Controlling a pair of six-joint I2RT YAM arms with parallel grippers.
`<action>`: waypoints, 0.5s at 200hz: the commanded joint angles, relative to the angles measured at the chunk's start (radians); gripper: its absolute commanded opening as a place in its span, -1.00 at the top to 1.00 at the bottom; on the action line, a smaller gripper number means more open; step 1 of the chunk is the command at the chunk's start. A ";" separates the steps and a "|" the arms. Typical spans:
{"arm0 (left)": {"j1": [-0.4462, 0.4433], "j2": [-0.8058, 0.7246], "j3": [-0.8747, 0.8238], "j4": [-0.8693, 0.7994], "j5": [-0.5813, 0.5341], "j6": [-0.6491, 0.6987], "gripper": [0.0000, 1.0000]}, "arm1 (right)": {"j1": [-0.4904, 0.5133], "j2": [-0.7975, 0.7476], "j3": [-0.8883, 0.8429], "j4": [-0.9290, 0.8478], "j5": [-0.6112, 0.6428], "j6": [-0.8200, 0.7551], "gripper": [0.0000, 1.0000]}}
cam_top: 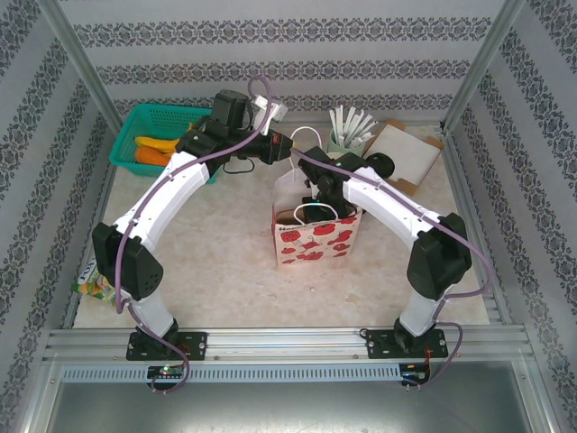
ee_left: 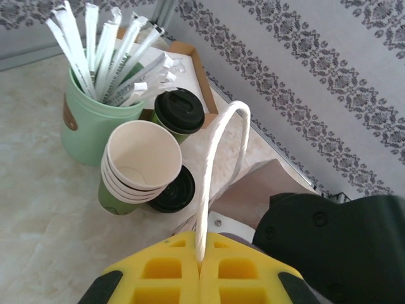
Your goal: Pack the takeout coffee
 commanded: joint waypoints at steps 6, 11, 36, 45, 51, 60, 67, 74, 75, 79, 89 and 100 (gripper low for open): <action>-0.002 -0.028 0.025 0.003 -0.092 -0.055 1.00 | 0.002 0.033 0.017 -0.064 0.030 -0.008 1.00; -0.002 -0.026 0.028 0.004 -0.094 -0.056 1.00 | 0.002 0.036 0.014 -0.062 0.029 -0.013 1.00; -0.003 -0.013 0.043 0.014 -0.094 -0.074 1.00 | 0.001 0.044 -0.015 -0.035 0.018 -0.024 1.00; -0.003 -0.007 0.049 0.012 -0.096 -0.080 1.00 | -0.003 0.049 -0.030 -0.021 0.003 -0.024 1.00; -0.002 -0.004 0.055 0.008 -0.102 -0.082 1.00 | -0.005 0.054 -0.038 -0.014 -0.006 -0.023 1.00; -0.003 0.000 0.061 0.001 -0.119 -0.086 1.00 | -0.005 0.066 -0.043 -0.014 -0.014 -0.024 1.00; -0.002 0.001 0.064 -0.005 -0.132 -0.084 1.00 | -0.006 0.074 -0.041 -0.021 -0.016 -0.024 1.00; -0.001 0.001 0.062 -0.008 -0.146 -0.082 1.00 | -0.005 0.081 -0.039 -0.031 -0.018 -0.024 1.00; -0.001 0.001 0.062 -0.008 -0.148 -0.082 1.00 | -0.006 0.081 -0.037 -0.032 -0.019 -0.024 1.00; -0.001 0.001 0.063 -0.008 -0.157 -0.083 1.00 | -0.006 0.083 -0.034 -0.036 -0.022 -0.024 1.00; 0.000 0.001 0.063 -0.012 -0.171 -0.078 1.00 | -0.005 0.090 -0.028 -0.050 -0.021 -0.025 1.00; 0.000 0.001 0.061 -0.012 -0.185 -0.078 1.00 | -0.006 0.092 -0.028 -0.052 -0.017 -0.026 1.00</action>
